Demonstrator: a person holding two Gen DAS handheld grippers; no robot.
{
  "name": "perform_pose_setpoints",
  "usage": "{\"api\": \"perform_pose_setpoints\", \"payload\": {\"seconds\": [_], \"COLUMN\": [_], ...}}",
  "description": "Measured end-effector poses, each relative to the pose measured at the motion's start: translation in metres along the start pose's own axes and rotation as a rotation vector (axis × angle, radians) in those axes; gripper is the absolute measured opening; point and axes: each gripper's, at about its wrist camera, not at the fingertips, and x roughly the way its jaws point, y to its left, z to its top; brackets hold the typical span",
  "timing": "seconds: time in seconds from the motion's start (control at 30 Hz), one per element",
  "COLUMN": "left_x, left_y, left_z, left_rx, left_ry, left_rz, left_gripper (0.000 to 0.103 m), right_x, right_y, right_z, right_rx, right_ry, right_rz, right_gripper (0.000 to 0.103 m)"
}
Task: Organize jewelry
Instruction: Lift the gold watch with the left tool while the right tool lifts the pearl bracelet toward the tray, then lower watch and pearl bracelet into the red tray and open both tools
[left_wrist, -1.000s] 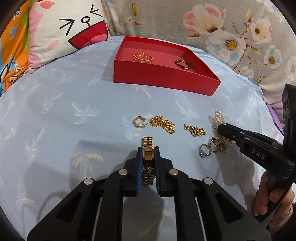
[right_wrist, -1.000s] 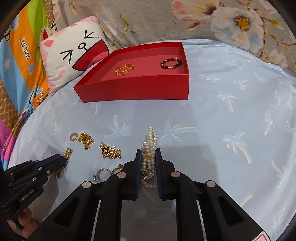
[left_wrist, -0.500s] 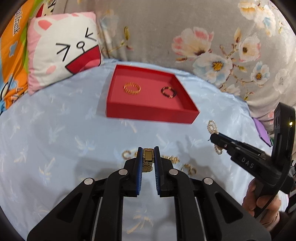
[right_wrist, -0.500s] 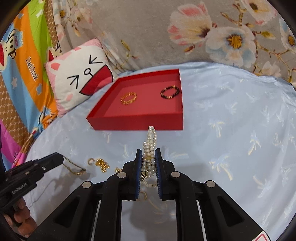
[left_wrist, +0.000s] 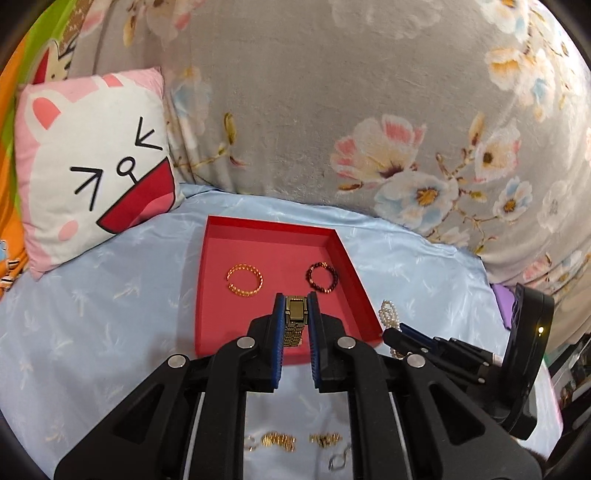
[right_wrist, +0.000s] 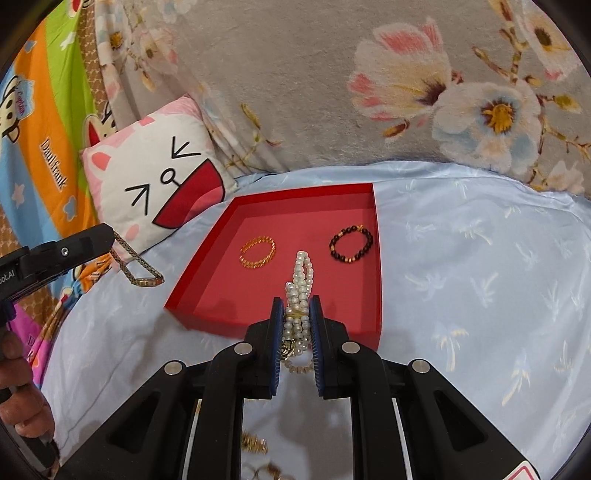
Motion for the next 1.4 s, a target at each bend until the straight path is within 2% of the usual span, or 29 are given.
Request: {"api": "perform_pose_setpoints", "payload": {"seconds": [0.2, 0.53, 0.8, 1.07, 1.1, 1.17, 1.2, 1.4], "left_x": [0.051, 0.127, 0.123, 0.149, 0.149, 0.149, 0.147, 0.132], "left_y": [0.017, 0.044, 0.055, 0.059, 0.061, 0.064, 0.065, 0.064], "left_z": [0.016, 0.016, -0.012, -0.003, -0.001, 0.004, 0.007, 0.013], "left_rx": [-0.065, -0.137, -0.151, -0.141, -0.145, -0.149, -0.154, -0.131], "left_ry": [0.057, 0.169, 0.240, 0.229, 0.219, 0.198, 0.176, 0.132], "left_rz": [0.001, 0.047, 0.039, 0.117, 0.121, 0.146, 0.150, 0.165], "left_gripper": [0.011, 0.011, 0.011, 0.012, 0.014, 0.033, 0.036, 0.040], "right_x": [0.041, 0.100, 0.097, 0.117, 0.119, 0.121, 0.121, 0.101], "right_y": [-0.011, -0.025, -0.028, -0.025, -0.026, -0.028, -0.029, -0.035], "right_z": [0.021, 0.020, 0.009, 0.017, 0.019, 0.021, 0.022, 0.020], "right_rx": [0.022, 0.036, 0.027, -0.001, 0.002, 0.005, 0.011, 0.035], "right_ry": [0.024, 0.104, 0.123, 0.138, 0.131, 0.120, 0.111, 0.055], "right_rz": [-0.002, -0.025, -0.025, -0.085, -0.091, -0.086, -0.087, -0.074], "right_gripper": [0.013, 0.013, 0.013, 0.015, 0.015, 0.020, 0.022, 0.028]}}
